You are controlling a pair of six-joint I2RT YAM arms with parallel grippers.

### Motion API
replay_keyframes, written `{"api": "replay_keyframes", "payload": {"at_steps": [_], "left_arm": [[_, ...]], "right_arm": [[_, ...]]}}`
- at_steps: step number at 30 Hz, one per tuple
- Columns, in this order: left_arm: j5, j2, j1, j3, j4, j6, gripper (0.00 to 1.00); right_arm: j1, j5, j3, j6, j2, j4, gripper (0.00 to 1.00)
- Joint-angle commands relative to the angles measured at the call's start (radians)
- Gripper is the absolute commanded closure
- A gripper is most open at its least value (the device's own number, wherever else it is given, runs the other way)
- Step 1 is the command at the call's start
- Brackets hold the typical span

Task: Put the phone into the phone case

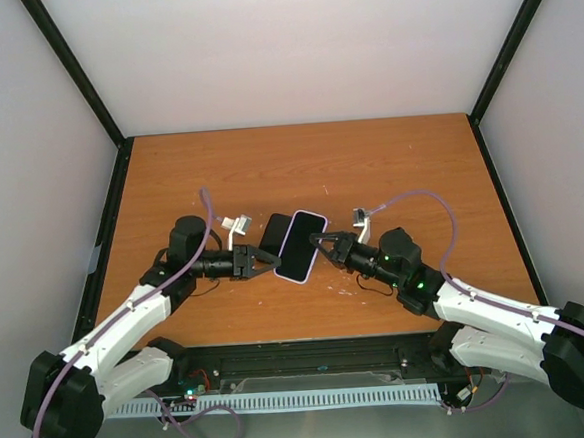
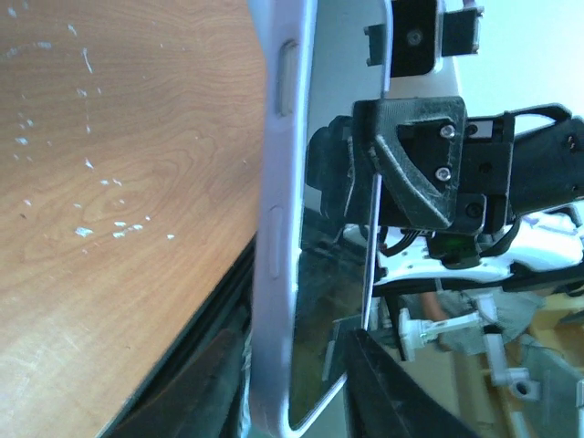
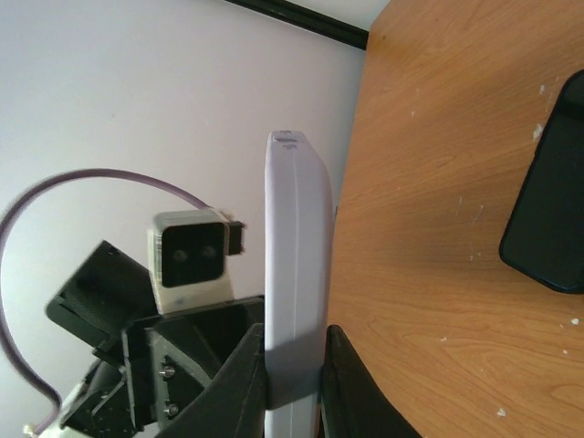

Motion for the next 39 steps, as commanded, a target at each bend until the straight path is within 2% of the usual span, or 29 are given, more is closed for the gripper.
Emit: {"api": "replay_keyframes", "payload": {"at_steps": [1,3,6,7,8,13,19,27,33,35,39], "left_arm": [[-0.039,-0.016,-0.003,0.07,-0.023,0.021,0.59],[-0.082,-0.029,-0.003,0.089,-0.061,0.041,0.4],[-0.188,-0.038,-0.004,0.128,-0.165,0.093,0.19],[-0.224,-0.038,-0.004,0.141,-0.202,0.107,0.07],[-0.259,-0.039,-0.003,0.152,-0.226,0.121,0.01],[-0.415,-0.026,-0.003,0.2,-0.33,0.177,0.01],[-0.458,-0.022,-0.003,0.225,-0.357,0.194,0.01],[-0.486,-0.029,-0.003,0.248,-0.391,0.207,0.0],[-0.502,-0.038,-0.003,0.241,-0.394,0.207,0.01],[-0.502,-0.035,-0.003,0.243,-0.394,0.207,0.01],[-0.54,-0.036,-0.003,0.25,-0.406,0.2,0.0]], "right_arm": [[-0.018,-0.021,0.019,-0.051,0.001,-0.003,0.94],[-0.037,-0.03,0.032,-0.089,0.002,-0.076,0.93],[-0.094,-0.09,0.043,-0.151,0.007,-0.169,0.94],[-0.119,-0.114,0.04,-0.172,0.007,-0.192,0.94],[-0.15,-0.136,0.039,-0.197,0.007,-0.221,0.94],[-0.306,-0.209,0.039,-0.34,0.043,-0.38,0.92],[-0.436,-0.33,0.034,-0.435,0.17,-0.367,0.92],[-0.506,-0.444,0.027,-0.452,0.389,-0.194,0.91],[-0.51,-0.476,0.0,-0.397,0.474,-0.056,0.9],[-0.513,-0.472,0.002,-0.399,0.492,-0.059,0.87],[-0.516,-0.434,0.019,-0.429,0.49,-0.145,0.73]]}}
